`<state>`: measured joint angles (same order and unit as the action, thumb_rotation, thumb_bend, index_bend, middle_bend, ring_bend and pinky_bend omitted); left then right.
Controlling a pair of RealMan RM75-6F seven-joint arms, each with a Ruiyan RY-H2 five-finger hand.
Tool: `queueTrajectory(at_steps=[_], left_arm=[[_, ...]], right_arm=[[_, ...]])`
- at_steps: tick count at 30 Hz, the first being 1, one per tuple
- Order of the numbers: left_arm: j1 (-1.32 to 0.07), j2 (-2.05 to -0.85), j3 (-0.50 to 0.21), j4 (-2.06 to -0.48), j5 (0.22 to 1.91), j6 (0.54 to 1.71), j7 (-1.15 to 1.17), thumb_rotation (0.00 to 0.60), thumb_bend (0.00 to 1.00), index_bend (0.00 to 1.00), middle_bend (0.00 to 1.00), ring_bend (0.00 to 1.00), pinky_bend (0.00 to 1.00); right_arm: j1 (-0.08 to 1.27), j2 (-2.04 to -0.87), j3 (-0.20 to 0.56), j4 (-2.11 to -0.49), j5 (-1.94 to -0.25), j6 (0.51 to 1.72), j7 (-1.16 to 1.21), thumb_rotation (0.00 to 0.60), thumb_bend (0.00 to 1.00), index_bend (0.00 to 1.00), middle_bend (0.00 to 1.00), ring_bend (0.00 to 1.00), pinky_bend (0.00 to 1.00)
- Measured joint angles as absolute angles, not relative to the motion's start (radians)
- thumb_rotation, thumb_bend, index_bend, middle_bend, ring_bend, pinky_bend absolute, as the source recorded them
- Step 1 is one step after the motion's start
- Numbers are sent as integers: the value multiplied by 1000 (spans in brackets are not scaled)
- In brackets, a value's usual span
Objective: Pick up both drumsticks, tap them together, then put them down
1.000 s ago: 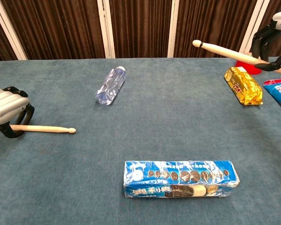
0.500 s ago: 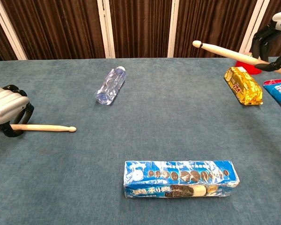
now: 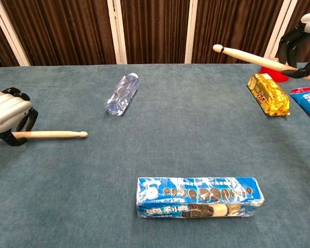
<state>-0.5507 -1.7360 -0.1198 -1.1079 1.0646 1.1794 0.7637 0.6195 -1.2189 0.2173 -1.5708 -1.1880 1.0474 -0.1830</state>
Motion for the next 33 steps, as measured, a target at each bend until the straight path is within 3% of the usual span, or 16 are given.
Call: queueTrajectory(at_steps=[18,33], left_arm=[[-549,-1692,-132,-1123,1239,1265,536,600,457,620,592,120,0],[-573,-1616,-222,-1294,1297,1317,371,600,457,636,602,120,0]], right_arm=[[623,-1202,234,-1586,-1173,1053,-189,600,432,759,622,404,36],[625,-1163,270,-1597,-1134,1051,-159,600,432,759,622,410,36]])
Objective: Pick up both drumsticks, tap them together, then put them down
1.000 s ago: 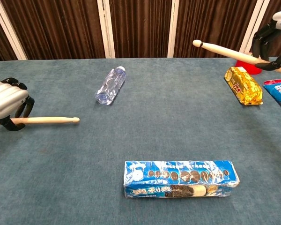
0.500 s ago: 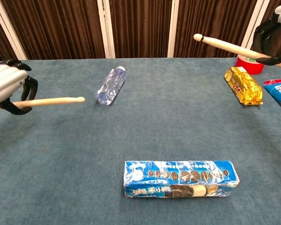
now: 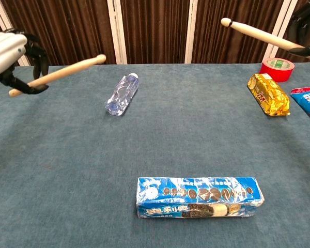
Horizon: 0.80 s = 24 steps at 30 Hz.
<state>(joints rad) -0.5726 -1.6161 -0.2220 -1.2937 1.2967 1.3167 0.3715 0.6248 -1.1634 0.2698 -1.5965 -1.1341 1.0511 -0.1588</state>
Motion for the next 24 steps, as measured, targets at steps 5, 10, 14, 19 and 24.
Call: queueTrajectory(at_steps=[5,10,14,19,24], left_arm=[[-600,-1602,-273,-1368,1276,1295,340,600,457,637,602,120,0],[-638,-1603,-316,-1414,1246,1269,352,600,457,636,602,120,0],[-666,-1627,-338,-1418,1234,1261,353,600,457,637,602,120,0],[-690,-1661,-352,-1412,1219,1236,304,600,457,636,602,120,0],[-718,-1708,-360,-1394,1216,1220,259,600,457,637,602,120,0]], right_arm=[[631,-1149,281,-1602,-1116,1037,-153,600,432,759,622,410,36],[642,-1136,302,-1611,-1080,1012,-130,600,433,759,623,411,36],[659,-1129,324,-1616,-1043,978,-102,600,436,765,627,419,36],[687,-1126,351,-1626,-993,924,-56,600,440,766,627,419,36],[733,-1136,365,-1633,-961,895,-72,600,441,766,627,419,36]])
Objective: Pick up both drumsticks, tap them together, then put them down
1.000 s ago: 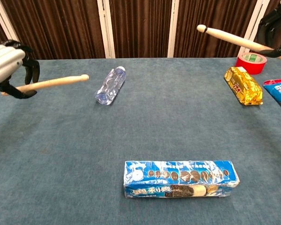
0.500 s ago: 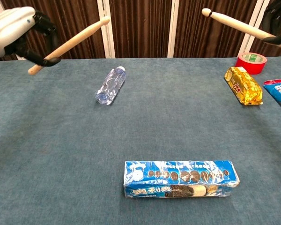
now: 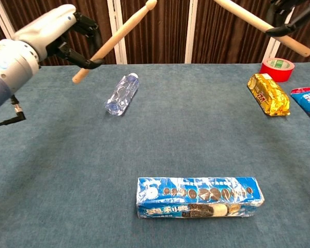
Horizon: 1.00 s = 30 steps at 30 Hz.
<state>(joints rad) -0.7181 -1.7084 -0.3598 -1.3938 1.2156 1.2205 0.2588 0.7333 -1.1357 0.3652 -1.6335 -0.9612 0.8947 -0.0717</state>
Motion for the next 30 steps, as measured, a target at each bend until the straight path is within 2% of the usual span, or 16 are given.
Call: queueTrajectory(at_steps=[15,30], left_arm=[[-757,-1766,-370,-1395,1216,1234,246,600,455,637,602,120,0],[-760,-1796,-358,-1406,1235,1261,223,600,455,639,604,120,0]], right_arm=[[839,-1177,396,-1753,-786,904,-181,600,441,766,627,419,36],[859,-1195,365,-1899,-794,969,-226,600,441,766,628,419,36]])
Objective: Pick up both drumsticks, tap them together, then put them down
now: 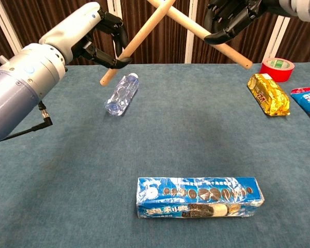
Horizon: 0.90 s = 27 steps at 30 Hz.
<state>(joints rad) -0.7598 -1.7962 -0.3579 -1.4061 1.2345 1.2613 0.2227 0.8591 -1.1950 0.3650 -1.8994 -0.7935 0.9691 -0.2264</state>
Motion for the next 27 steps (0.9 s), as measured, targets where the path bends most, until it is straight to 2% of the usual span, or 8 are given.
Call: queueTrajectory(at_steps=[12,27], left_arm=[[-762,-1833,-353,-1414,1245,1277,192,600,455,649,611,120,0],[-774,-1857,-359,-1382,1261,1286,185,600,455,651,613,120,0]], right_arm=[[896,-1225,355,-1935,-747,1005,-275,600,443,766,628,420,36],[898,-1209,352,-1957,-738,1012,-259,600,444,766,628,419,36]])
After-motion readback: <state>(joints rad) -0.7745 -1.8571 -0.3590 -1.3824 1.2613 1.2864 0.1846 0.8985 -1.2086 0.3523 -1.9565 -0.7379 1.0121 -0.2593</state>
